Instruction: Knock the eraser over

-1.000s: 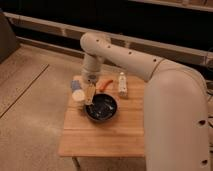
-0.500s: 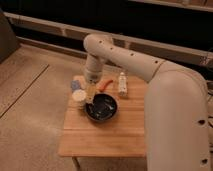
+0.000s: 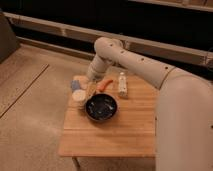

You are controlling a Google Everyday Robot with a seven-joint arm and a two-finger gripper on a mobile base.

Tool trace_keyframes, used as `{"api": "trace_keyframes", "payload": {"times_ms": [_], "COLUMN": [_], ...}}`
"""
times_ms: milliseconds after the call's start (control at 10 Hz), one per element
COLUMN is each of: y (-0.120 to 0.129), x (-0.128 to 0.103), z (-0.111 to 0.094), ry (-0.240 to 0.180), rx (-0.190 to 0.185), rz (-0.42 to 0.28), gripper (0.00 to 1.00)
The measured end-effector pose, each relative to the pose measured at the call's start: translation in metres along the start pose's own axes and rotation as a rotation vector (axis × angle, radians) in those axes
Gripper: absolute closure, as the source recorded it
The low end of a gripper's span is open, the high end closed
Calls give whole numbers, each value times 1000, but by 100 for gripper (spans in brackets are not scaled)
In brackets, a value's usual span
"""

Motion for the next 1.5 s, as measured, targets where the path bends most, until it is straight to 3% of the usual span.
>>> {"api": "trace_keyframes", "payload": {"times_ms": [200,300,500,900,1500], "y": [8,4,-17,-43,-45], "x": [25,31,36,42,45], "z": [22,28,26,25,25], "ry": [119,164,205,216,215], "rx": [-83,-100,-91,-68,-68], "rz": [5,13,31,45,47], "gripper": [35,35,35,35,35]}}
